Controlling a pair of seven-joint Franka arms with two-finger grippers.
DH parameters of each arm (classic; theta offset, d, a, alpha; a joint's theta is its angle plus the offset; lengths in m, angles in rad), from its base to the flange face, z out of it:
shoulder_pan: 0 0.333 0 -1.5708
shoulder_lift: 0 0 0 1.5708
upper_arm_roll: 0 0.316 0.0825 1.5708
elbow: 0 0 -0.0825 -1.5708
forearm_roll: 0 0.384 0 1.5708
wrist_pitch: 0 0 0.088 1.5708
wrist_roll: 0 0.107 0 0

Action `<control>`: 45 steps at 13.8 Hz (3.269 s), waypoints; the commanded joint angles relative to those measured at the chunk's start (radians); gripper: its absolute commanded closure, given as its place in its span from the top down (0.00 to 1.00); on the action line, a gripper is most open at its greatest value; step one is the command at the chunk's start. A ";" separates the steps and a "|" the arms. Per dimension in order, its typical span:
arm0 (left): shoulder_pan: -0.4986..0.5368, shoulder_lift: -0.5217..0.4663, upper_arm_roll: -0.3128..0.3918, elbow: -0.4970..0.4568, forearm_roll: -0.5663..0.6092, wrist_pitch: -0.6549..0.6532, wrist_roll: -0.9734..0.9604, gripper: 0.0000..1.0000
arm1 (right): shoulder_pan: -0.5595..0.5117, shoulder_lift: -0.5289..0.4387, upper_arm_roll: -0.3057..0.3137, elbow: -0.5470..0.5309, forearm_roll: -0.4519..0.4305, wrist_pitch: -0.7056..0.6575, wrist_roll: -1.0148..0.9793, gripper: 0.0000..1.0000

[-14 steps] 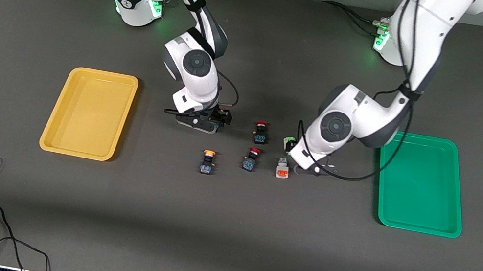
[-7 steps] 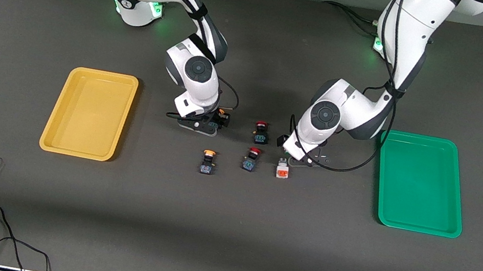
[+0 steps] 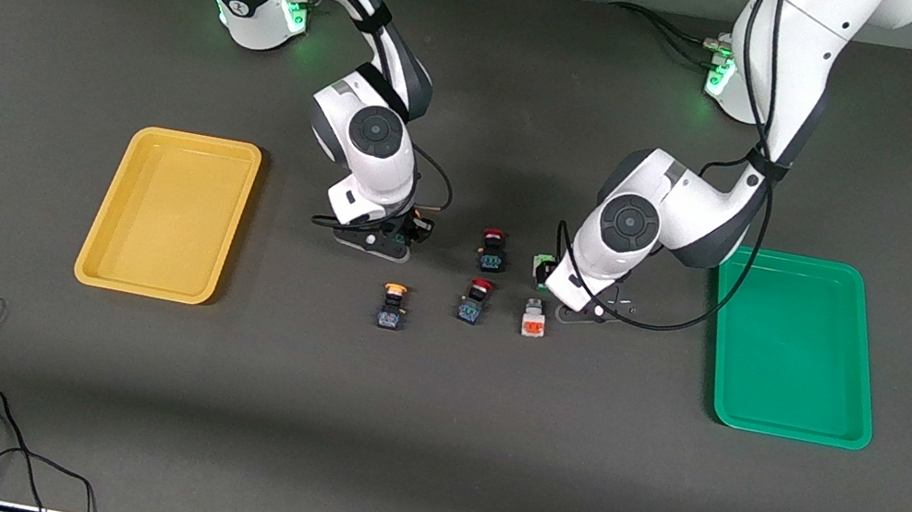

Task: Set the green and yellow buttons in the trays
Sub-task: 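Carry the yellow button to the yellow tray while the left gripper carries green, then release the yellow button in the tray while the left gripper releases the green button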

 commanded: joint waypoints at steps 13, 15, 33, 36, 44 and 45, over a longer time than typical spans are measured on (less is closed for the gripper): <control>-0.043 0.075 -0.036 0.003 -0.003 0.086 -0.081 0.45 | -0.131 -0.288 -0.536 0.083 0.148 -0.450 -1.203 0.19; -0.055 0.080 -0.034 0.003 -0.002 0.100 -0.142 0.00 | -0.133 -0.282 -0.637 0.035 0.148 -0.396 -1.352 0.19; 0.322 -0.262 0.010 0.011 0.127 -0.430 0.557 0.00 | -0.164 -0.063 -0.748 -0.090 0.544 -0.160 -1.667 1.00; 0.461 -0.261 0.010 -0.053 0.165 -0.341 0.745 0.00 | -0.139 -0.093 -0.780 0.175 0.325 -0.503 -1.476 1.00; 0.799 -0.094 0.009 -0.120 0.165 -0.030 1.138 0.00 | 0.186 -0.051 -0.764 0.445 0.329 -0.686 -0.858 1.00; 0.807 -0.086 0.009 -0.121 0.165 -0.022 1.140 0.00 | 0.232 -0.013 -0.750 0.475 0.387 -0.657 -0.760 1.00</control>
